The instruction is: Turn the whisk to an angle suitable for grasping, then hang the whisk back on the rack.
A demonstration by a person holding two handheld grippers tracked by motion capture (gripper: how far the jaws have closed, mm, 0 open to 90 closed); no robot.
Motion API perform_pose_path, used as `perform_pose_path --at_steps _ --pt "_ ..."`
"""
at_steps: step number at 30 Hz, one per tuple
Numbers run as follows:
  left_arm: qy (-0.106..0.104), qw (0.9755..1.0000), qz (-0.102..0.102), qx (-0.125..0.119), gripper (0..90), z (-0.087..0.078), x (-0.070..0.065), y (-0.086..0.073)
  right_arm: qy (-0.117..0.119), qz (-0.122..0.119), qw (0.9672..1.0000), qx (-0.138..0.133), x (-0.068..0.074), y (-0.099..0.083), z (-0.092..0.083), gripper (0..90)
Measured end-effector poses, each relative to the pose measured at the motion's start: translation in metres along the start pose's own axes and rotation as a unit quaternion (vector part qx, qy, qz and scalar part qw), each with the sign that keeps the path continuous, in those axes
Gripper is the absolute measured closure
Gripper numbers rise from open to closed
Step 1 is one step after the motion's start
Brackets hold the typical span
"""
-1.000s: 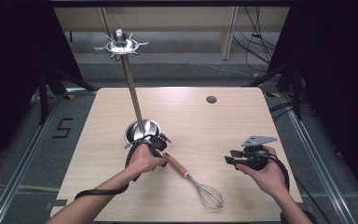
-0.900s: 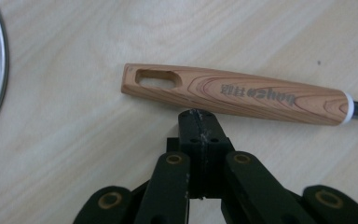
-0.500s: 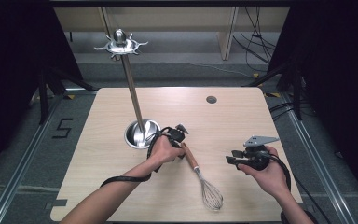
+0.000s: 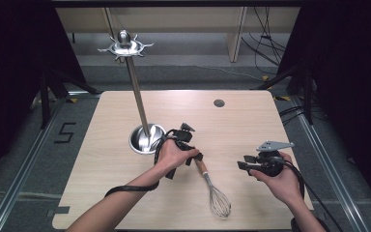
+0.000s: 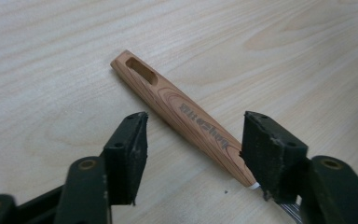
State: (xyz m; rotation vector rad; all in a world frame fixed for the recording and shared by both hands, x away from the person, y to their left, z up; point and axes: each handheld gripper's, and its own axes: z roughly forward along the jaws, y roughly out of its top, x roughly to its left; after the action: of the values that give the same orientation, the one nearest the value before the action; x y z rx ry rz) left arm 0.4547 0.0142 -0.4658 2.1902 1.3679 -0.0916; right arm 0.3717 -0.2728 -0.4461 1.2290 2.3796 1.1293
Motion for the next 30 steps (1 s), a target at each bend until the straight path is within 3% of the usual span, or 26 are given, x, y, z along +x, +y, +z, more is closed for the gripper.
perform_pose_path --at_steps 4,7,8,9,10,13,15,18,20,21,22,25,26,29,30 --pt "0.004 1.0 0.001 0.001 36.7 0.002 -0.001 -0.001 -0.002 0.001 1.0 -0.002 0.0 0.0 -0.001 58.7" --pt "0.003 0.9999 -0.012 0.001 35.0 0.003 -0.003 0.0 0.002 0.001 1.0 -0.002 0.0 0.0 0.0 58.4" --pt "0.012 0.9998 0.015 0.0 34.9 0.005 -0.001 0.002 -0.002 0.0 1.0 -0.001 0.0 0.001 0.0 58.2" --pt "0.012 0.9998 0.015 0.0 34.7 0.005 -0.001 0.002 -0.002 0.0 1.0 -0.001 0.0 0.001 0.0 58.2" --pt "0.006 0.9998 -0.018 0.004 34.4 0.008 -0.006 0.001 0.002 -0.003 1.0 0.002 -0.001 0.001 0.001 58.0" --pt "0.015 0.9997 -0.016 0.006 33.4 0.012 -0.007 0.002 0.003 -0.007 1.0 0.003 -0.001 0.001 0.002 57.7" --pt "0.02 0.9996 -0.02 0.01 33.3 0.015 -0.009 0.002 0.007 0.006 0.9999 0.007 0.001 0.001 0.003 57.4" --pt "0.032 0.9994 -0.005 0.015 32.8 0.02 -0.01 0.003 0.004 -0.001 0.9999 0.011 0.0 0.002 0.003 57.0" --pt "0.034 0.9991 -0.017 0.018 32.6 0.023 -0.014 0.002 0.004 -0.003 0.9999 0.011 0.0 0.002 0.004 57.0" --pt "0.034 0.9991 -0.017 0.018 32.6 0.023 -0.014 0.002 0.005 -0.003 0.9999 0.011 0.0 0.002 0.004 56.9" --pt "0.043 0.9988 -0.003 0.023 32.5 0.026 -0.014 0.002 0.003 -0.002 0.9999 0.009 0.001 0.002 0.004 56.8" --pt "0.042 0.9988 -0.006 0.024 32.7 0.028 -0.02 0.0 0.004 0.0 0.9999 0.014 0.003 0.003 0.003 56.5" --pt "0.043 0.9987 0.0 0.026 33.3 0.028 -0.023 -0.001 0.006 0.008 0.9998 0.017 0.005 0.003 0.003 56.4" --pt "0.044 0.9984 0.001 0.036 37.2 0.029 -0.025 -0.003 0.004 -0.002 0.9998 0.019 0.003 0.003 0.005 56.2" --pt "0.052 0.9976 0.014 0.043 40.3 0.028 -0.025 -0.003 0.007 -0.001 0.9998 0.02 0.004 0.002 0.007 56.1"
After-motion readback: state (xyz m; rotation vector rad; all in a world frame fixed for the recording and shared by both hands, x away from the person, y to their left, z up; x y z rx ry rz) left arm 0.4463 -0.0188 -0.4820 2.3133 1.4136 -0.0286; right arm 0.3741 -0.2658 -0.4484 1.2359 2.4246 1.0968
